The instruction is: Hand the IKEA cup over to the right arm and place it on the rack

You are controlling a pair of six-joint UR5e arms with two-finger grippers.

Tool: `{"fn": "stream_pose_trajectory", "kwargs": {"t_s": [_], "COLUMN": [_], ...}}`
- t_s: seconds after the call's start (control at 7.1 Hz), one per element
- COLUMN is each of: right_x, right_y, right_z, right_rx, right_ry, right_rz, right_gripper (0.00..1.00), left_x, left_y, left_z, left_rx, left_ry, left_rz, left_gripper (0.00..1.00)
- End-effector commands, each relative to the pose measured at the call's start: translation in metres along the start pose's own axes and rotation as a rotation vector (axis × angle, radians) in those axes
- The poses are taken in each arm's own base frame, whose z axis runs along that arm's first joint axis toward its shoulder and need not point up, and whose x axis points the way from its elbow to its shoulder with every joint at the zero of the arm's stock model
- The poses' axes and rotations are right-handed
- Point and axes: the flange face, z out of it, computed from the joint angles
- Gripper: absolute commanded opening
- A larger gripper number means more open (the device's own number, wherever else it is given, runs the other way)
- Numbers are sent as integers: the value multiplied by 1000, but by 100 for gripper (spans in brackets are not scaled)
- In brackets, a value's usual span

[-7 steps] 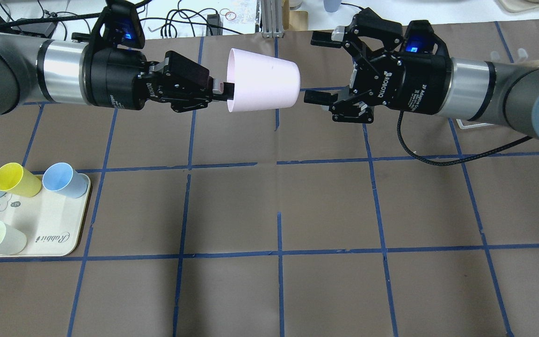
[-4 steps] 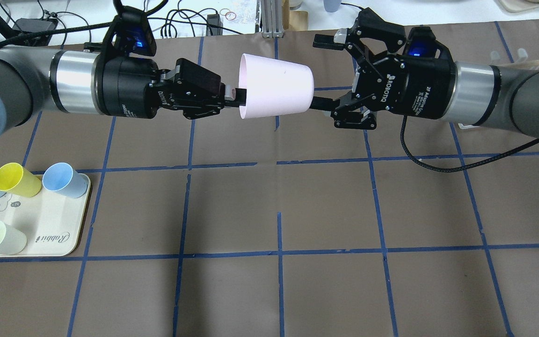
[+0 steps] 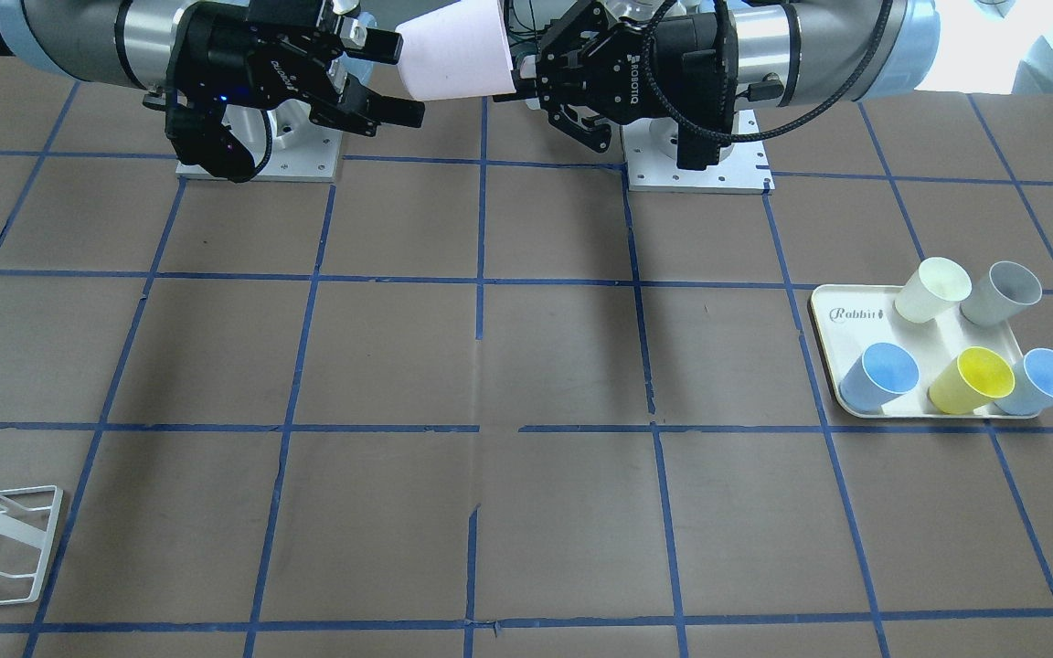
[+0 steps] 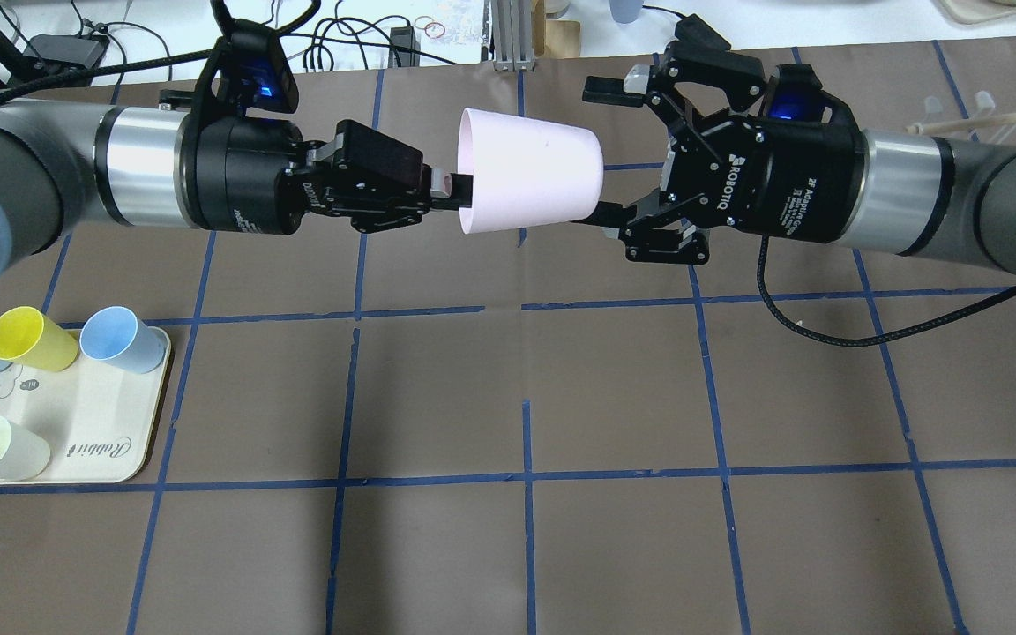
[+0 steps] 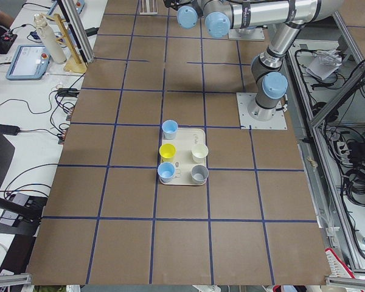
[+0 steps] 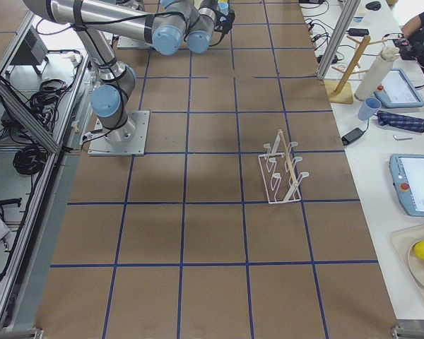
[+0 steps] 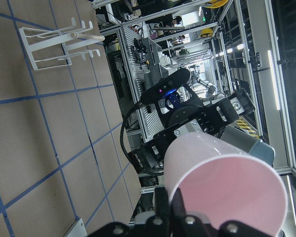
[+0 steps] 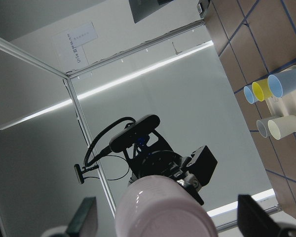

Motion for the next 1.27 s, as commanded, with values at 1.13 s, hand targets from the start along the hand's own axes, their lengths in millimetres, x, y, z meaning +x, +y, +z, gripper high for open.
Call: {"fn": "stream_pose_trajectory", "kwargs": {"t_s": [1.13], "right_x": [4], "right_y": [21], "right_z": [-1], "right_rx": [-24], "right_ry": [41], "right_rz": [116], "right_gripper": [55], "left_x": [1], "left_y": [1], "left_z": [1], "left_rx": [6], "left_ry": [7], "left_rz": [0], "left_gripper": [5]}}
